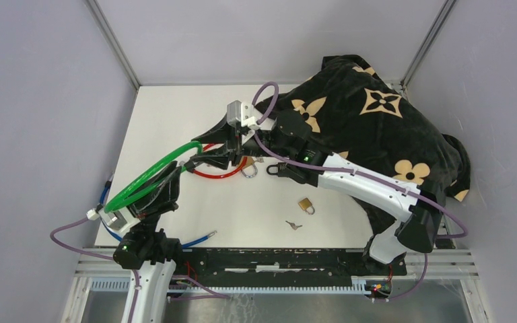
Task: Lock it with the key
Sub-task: Lock the lock, then place the lock at the center of the board, then place the key at the center of the board.
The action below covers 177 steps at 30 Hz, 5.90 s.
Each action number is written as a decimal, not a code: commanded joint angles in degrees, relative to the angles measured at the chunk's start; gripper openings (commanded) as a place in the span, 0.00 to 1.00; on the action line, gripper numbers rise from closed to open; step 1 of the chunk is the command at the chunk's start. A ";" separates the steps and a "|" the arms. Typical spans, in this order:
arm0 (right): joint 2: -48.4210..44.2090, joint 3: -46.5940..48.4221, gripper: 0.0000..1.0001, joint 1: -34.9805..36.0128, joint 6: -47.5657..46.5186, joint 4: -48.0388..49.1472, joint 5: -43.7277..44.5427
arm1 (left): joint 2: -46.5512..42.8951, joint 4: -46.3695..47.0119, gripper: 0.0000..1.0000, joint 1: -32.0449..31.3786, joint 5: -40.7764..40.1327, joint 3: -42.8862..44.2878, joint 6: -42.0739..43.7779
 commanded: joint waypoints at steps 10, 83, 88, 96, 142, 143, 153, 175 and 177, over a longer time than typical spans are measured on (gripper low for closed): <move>-1.44 12.44 0.79 -4.59 -5.04 -21.32 -16.60 | -1.18 -0.47 0.02 -0.20 -3.50 2.76 -3.88; -16.96 -27.71 0.00 -7.81 -41.35 -6.01 20.28 | 3.05 -20.07 0.02 1.22 -15.33 4.49 -7.41; -20.29 -37.12 0.00 -13.56 -35.55 -0.77 19.04 | 2.24 -16.71 0.02 1.43 -16.77 4.86 0.01; -24.63 -41.79 0.00 -16.94 -29.50 0.01 19.38 | 3.38 -24.19 0.02 1.47 -8.33 4.56 14.39; -8.91 -37.59 0.00 -4.35 -11.14 -7.65 14.40 | 32.76 -102.84 0.99 -31.63 -5.51 16.83 107.95; -6.59 -36.25 0.00 -3.98 -10.24 -8.01 13.69 | 32.21 -105.20 1.00 -31.65 -3.87 18.01 107.84; 8.47 -26.60 0.31 -1.98 -6.68 -17.61 15.03 | 34.82 -108.20 1.00 -30.37 -14.72 30.86 83.02; -18.26 -44.25 0.66 -4.75 -11.23 -13.75 32.34 | 68.26 -118.86 1.00 41.33 -20.83 41.83 72.54; -19.57 -45.26 0.65 -4.84 -11.65 -13.82 32.36 | 70.65 -116.37 1.00 50.13 -19.48 42.16 70.75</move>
